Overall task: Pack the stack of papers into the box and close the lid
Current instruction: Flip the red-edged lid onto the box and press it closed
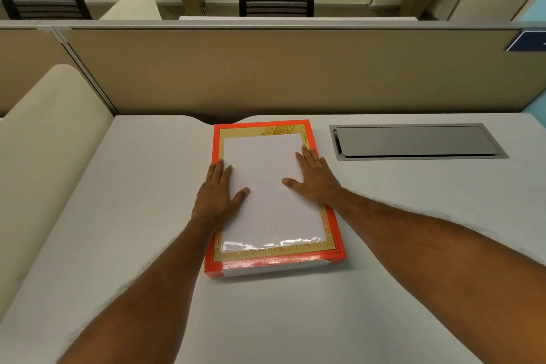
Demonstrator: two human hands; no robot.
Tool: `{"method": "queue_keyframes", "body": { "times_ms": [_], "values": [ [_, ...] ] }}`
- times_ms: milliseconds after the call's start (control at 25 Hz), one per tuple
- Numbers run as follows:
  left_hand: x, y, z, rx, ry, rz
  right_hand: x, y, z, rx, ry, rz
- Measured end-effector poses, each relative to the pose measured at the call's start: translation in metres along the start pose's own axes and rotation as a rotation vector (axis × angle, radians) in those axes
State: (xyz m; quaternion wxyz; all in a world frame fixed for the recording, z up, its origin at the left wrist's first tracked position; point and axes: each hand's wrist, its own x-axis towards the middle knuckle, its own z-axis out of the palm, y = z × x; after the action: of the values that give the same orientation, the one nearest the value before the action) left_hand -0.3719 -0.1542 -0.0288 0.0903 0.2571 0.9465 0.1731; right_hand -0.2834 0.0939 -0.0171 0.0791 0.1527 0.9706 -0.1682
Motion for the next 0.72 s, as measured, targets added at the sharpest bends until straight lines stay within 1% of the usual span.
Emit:
{"method": "queue_keyframes", "body": {
  "times_ms": [200,320,480,720],
  "values": [
    [-0.038,-0.001,0.002,0.043,0.019,0.06,-0.05,-0.003,0.017,0.064,0.123,0.013],
    [-0.069,0.003,0.006,0.079,0.04,0.104,-0.086,-0.005,0.03,0.043,0.123,0.022],
    [-0.096,0.006,0.012,0.09,-0.008,0.116,-0.117,-0.007,0.042,0.032,0.131,0.016],
    [-0.103,0.007,0.013,0.032,-0.001,0.09,-0.13,-0.012,0.044,0.023,0.161,0.035]
  ]
}}
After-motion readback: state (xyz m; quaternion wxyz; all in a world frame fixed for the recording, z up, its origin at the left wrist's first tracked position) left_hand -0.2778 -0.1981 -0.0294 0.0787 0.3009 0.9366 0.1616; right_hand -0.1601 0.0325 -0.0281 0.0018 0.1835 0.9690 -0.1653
